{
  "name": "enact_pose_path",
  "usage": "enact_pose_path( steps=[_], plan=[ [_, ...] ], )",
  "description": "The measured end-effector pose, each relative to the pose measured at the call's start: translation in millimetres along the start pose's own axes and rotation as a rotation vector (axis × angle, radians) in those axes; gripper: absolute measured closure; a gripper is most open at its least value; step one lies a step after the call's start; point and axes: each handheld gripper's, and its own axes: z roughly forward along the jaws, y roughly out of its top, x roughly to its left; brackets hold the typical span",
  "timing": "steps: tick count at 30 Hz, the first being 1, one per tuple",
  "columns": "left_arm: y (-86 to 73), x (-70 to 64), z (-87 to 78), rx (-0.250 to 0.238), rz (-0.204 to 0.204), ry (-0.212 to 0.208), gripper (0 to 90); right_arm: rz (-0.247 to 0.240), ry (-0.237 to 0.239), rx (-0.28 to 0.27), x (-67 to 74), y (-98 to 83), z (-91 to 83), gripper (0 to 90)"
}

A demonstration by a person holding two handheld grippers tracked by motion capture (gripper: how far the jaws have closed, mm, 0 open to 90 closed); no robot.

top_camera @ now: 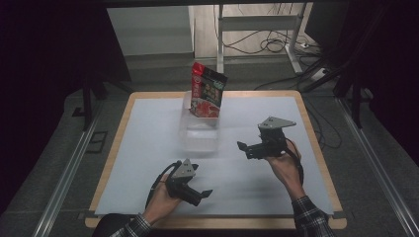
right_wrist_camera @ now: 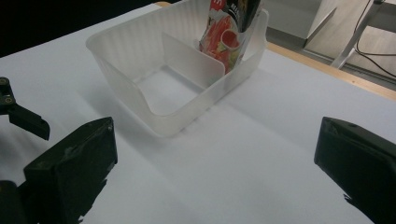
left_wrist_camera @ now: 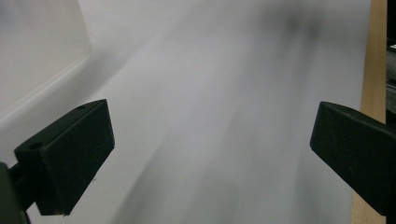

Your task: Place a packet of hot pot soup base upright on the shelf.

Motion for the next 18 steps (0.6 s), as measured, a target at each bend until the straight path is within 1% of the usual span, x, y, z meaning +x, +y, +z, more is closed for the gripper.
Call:
enact_pose_path(
  steps=[6,9,14,18],
  plan=[
    [-0.2,1.6,-1.0,0.001,-0.002,0.006,0.0,-0.001,-0.015,-0.006,-0.3,-8.6,-5.9,0.0],
    [0.0,1.4,-1.0,0.003,-0.003,0.006,0.0,0.002,-0.015,-0.008,0.6,-13.2,-10.4,0.0],
    [0.2,1.3,-1.1,0.006,-0.007,0.004,0.0,0.022,-0.008,-0.007,3.9,-22.7,-18.7,0.0],
    [0.3,1.9,-1.3,0.008,-0.009,0.007,0.0,0.023,-0.013,0.0,6.6,-30.2,-23.2,0.0]
  ],
)
